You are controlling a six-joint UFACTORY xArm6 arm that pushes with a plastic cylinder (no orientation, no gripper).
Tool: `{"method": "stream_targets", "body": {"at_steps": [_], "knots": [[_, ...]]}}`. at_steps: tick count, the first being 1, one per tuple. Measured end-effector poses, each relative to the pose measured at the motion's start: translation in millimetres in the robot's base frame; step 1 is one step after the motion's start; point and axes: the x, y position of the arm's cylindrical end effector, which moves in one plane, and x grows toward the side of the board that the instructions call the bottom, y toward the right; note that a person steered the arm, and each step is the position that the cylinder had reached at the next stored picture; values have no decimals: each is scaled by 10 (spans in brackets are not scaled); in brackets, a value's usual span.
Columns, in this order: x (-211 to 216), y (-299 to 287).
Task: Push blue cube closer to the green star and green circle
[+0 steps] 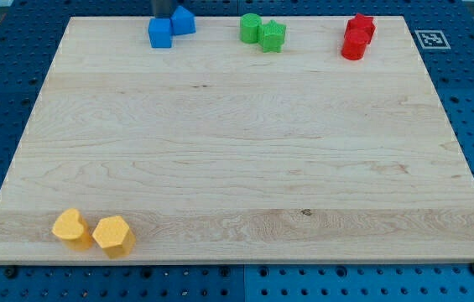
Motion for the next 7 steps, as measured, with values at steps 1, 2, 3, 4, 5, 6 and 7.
{"method": "stream_targets", "body": {"at_steps": [1,2,3,4,5,6,7], "knots": [[34,287],[35,492],[38,319],[-62,-147],[-191,-210],[-162,-481],[-43,-801]]}}
